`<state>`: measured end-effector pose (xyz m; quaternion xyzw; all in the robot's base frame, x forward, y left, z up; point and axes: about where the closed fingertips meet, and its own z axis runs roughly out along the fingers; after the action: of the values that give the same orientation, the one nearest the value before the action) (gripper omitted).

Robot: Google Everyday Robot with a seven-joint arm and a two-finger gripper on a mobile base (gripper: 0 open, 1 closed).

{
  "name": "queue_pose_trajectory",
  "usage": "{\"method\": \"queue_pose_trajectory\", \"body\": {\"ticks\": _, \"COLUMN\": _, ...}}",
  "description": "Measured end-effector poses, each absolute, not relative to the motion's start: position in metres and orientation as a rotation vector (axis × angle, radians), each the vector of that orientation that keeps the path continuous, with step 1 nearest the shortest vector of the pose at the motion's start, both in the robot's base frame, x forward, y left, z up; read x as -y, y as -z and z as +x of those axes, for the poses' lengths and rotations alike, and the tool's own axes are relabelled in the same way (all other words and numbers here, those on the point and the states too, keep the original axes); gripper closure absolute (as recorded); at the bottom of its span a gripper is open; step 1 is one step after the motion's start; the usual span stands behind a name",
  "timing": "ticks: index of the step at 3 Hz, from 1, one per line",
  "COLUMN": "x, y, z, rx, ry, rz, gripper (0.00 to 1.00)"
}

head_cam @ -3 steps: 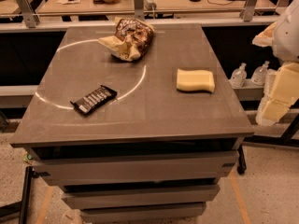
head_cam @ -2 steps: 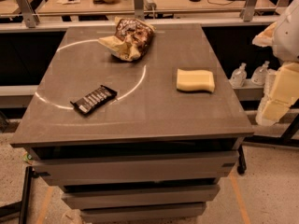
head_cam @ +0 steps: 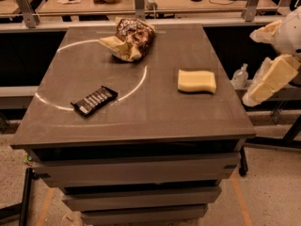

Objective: Move sponge near rxbar chocolate

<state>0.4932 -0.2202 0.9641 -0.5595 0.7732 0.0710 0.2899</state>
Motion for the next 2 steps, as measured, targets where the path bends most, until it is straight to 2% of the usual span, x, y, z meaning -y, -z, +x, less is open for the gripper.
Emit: {"method": "queue_pose_trajectory", "body": {"ticks": 2, "x": 0.204, "y": -0.950, "z": 0.592, "rx": -1.957, "ry": -0.373, "rz": -1.356, "gripper": 0.00}}
